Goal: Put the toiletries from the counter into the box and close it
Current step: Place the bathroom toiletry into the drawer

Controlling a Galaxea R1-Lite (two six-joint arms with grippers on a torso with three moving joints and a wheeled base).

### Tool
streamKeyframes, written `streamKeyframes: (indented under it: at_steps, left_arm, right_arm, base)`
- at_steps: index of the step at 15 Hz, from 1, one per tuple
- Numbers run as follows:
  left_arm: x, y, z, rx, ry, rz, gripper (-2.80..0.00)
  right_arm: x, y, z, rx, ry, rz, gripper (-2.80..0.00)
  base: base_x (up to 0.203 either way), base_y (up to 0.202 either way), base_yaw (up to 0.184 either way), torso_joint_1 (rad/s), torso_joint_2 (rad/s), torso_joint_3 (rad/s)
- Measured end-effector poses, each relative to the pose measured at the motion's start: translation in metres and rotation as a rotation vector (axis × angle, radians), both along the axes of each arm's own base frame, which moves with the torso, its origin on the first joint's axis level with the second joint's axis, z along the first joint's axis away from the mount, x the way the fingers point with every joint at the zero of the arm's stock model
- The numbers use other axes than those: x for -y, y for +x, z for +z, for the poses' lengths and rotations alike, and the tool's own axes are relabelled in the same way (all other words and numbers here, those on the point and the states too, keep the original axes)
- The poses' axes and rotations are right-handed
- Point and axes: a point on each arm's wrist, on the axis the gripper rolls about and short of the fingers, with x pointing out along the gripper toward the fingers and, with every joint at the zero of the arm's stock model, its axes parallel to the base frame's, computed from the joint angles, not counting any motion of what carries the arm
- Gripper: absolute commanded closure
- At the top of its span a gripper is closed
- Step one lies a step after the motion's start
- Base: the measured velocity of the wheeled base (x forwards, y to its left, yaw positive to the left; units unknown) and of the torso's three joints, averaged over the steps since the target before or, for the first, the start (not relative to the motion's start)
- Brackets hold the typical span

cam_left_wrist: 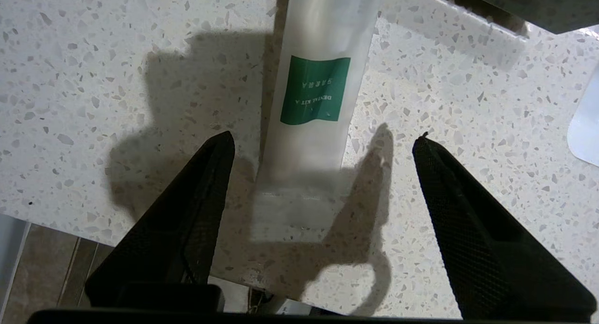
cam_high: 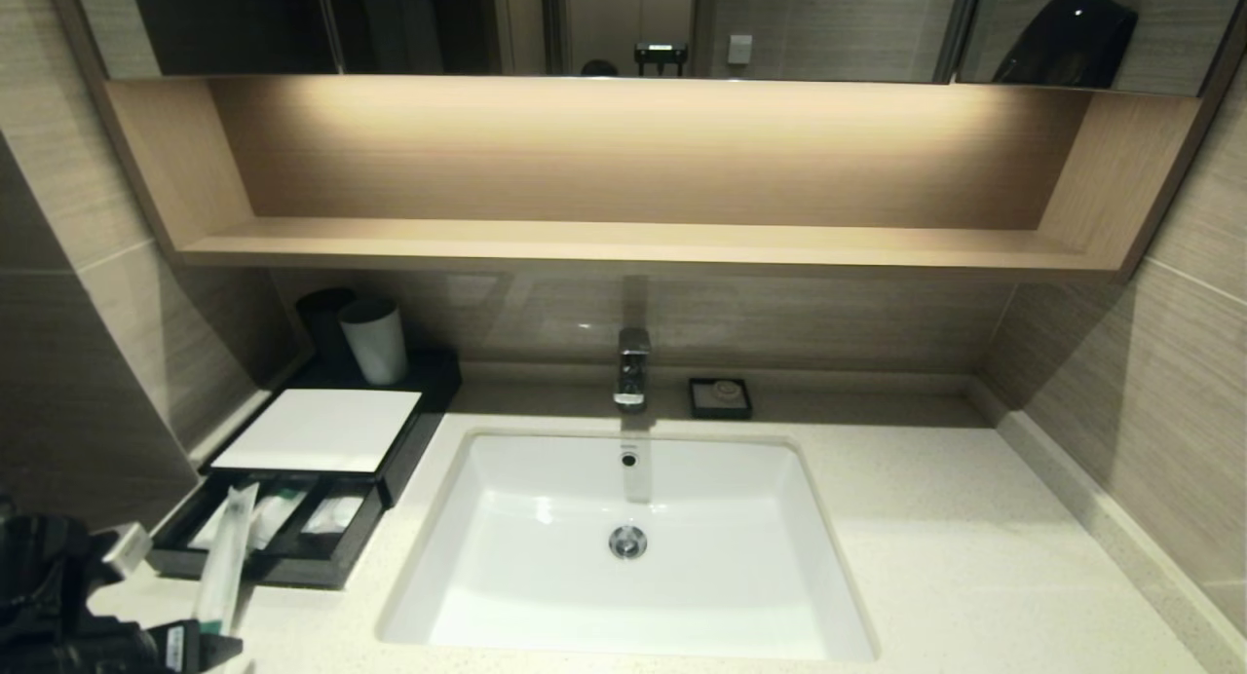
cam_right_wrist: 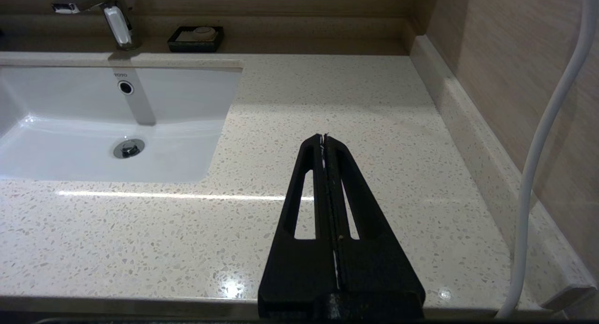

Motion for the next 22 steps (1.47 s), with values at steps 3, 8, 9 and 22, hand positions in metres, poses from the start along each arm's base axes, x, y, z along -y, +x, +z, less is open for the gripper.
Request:
streamKeyframes:
  at_steps: [3,8,9,22]
  left_arm:
    - [-0.002,0.004,-0.006,-0.008,-0.003,0.003,-2.80]
    - [-0.003,0.007,-0.011,-0.023,-0.009,0.004,-2.80]
    - [-0.004,0.008,-0.012,-0.020,-0.007,0.004,-2.80]
    - [-0.007,0.016,-0.021,-0.011,0.001,-0.003,-2.80]
  right_arm:
    - [0.000,0.000,0.000,0.000,0.000,0.000,0.00]
    - [0.000,0.000,0.000,0.000,0.000,0.000,0.00]
    - [0.000,0.000,0.000,0.000,0.000,0.000,0.00]
    - [0.000,0.000,0.000,0.000,0.000,0.000,0.00]
  base:
    - [0.000,0.000,0.000,0.000,0.00,0.000]
    - [0.000,0.000,0.000,0.000,0.00,0.000]
    - [0.000,0.000,0.000,0.000,0.00,0.000]
    - [0.000,0.000,0.000,0.000,0.00,0.000]
